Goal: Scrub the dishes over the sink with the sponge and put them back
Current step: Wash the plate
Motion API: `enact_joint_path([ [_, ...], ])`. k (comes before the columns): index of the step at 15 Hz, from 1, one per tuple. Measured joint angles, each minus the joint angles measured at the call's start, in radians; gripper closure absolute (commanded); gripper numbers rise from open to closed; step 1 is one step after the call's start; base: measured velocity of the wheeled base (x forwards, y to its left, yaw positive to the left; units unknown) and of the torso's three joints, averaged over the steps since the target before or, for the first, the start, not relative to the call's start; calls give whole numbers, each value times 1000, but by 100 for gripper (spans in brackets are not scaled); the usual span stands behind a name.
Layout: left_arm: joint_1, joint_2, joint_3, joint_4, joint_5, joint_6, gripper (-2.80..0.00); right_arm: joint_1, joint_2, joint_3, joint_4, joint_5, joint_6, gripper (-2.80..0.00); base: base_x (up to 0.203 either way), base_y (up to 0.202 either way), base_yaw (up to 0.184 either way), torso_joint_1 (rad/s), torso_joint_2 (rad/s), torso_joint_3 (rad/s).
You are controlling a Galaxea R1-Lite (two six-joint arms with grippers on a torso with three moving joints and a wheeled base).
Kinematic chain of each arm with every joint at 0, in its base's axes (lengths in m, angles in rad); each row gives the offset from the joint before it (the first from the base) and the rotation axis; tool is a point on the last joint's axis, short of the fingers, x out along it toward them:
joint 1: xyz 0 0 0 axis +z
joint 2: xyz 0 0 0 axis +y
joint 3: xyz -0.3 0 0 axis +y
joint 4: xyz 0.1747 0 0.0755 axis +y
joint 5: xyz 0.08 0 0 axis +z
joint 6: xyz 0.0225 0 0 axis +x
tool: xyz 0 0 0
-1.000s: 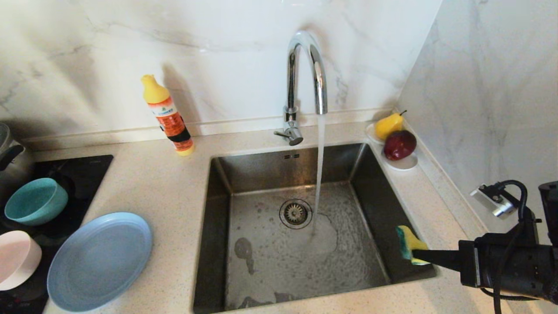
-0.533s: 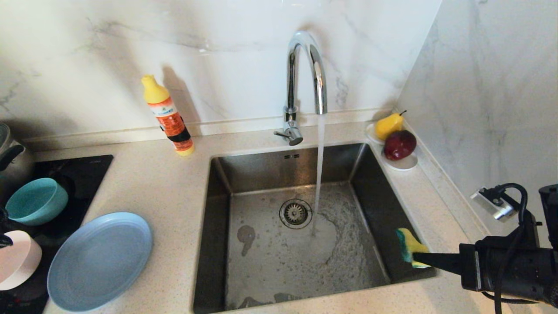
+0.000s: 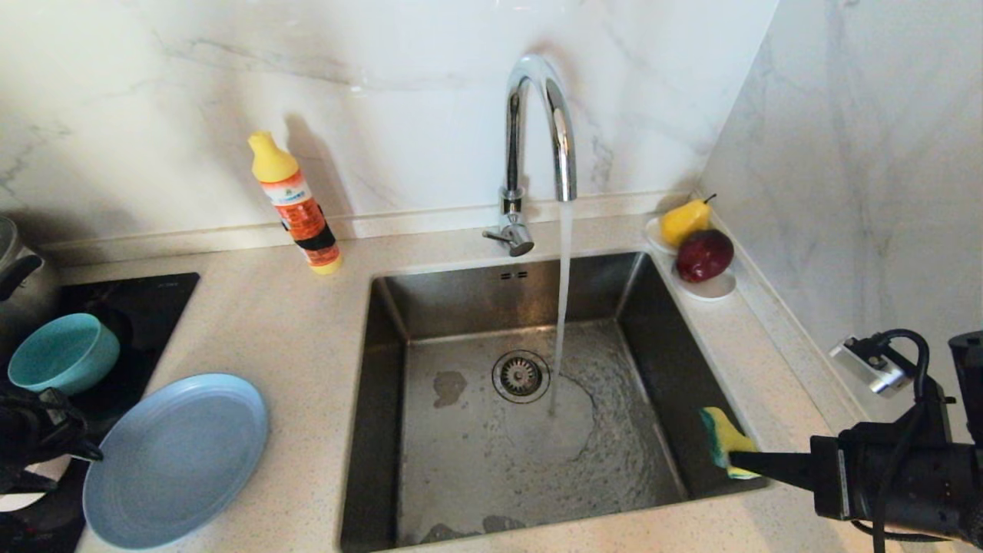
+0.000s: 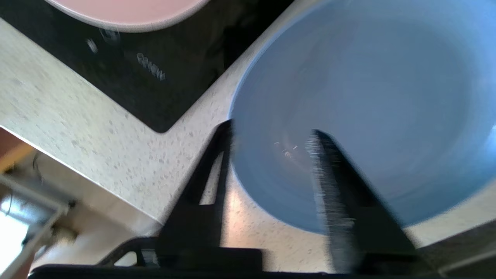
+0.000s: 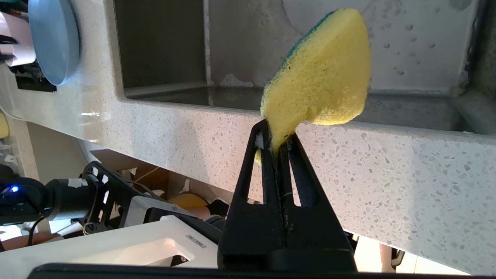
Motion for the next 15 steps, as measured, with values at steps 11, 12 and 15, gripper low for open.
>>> enact_joint_path([
  [11, 23, 104, 64, -111, -69, -24, -280, -13, 3, 14, -12, 0, 0, 0, 0, 0, 0, 0, 0, 0],
  [12, 23, 110, 72, -129, -70, -33, -280, -13, 4, 15, -13, 0, 0, 0, 0, 0, 0, 0, 0, 0],
  [15, 23, 129, 83, -155, -92, -61, -280, -14, 6, 20, -14, 0, 0, 0, 0, 0, 0, 0, 0, 0],
])
